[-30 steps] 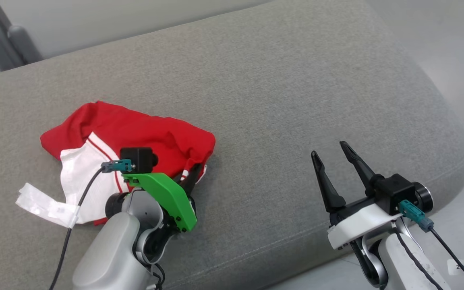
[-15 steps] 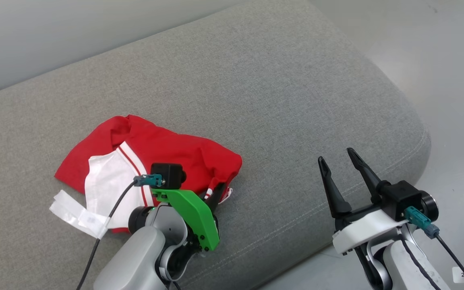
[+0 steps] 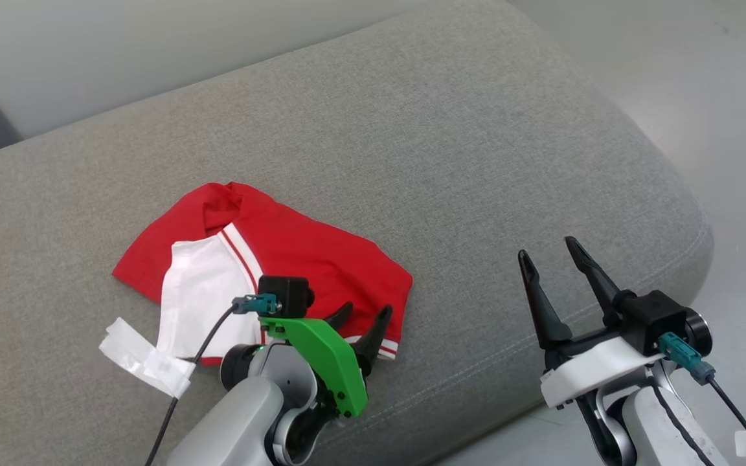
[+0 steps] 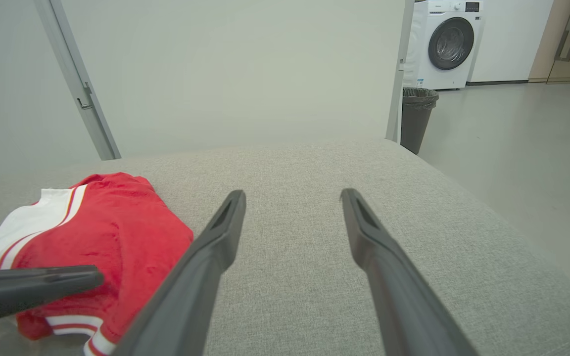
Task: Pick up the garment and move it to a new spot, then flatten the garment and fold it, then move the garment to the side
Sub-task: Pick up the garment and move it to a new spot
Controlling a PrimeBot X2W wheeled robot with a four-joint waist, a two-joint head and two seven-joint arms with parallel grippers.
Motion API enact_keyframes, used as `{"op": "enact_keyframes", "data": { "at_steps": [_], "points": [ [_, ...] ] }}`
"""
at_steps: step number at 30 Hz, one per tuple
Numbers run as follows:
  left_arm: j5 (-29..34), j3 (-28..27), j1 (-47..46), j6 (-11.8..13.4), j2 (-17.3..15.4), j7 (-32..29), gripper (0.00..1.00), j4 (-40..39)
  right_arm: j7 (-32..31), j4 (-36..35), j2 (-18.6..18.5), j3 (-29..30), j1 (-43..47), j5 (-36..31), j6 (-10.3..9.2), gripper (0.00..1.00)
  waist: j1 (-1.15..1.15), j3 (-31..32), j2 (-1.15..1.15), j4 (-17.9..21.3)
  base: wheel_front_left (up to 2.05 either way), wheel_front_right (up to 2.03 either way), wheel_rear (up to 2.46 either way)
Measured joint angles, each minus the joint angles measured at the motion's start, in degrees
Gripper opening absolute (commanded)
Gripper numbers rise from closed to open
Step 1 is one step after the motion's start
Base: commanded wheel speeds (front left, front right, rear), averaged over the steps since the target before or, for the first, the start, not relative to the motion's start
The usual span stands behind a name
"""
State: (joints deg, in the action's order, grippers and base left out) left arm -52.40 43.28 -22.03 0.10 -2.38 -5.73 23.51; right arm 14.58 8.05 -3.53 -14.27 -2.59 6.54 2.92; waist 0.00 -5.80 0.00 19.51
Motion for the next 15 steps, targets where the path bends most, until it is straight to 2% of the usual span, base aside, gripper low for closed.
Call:
{"op": "enact_keyframes", "data": {
  "at_steps": [8, 15],
  "points": [
    [5.99, -0.38, -0.31, 2.59, -0.02, 5.21, 1.0, 0.12, 0.0, -0.41, -0.1, 1.08, 0.97, -0.02, -0.52, 1.0, 0.0, 0.76, 0.0, -2.38, 0.0, 0.0, 0.0],
    [8.56, -1.4, 0.44, 4.17, -2.85, 9.79, 1.0, 0.01, 0.0, -0.88, -1.08, 2.83, 2.57, -0.03, -0.59, 1.0, 0.0, 1.88, 0.0, -5.37, 0.0, 0.0, 0.0]
  ]
}}
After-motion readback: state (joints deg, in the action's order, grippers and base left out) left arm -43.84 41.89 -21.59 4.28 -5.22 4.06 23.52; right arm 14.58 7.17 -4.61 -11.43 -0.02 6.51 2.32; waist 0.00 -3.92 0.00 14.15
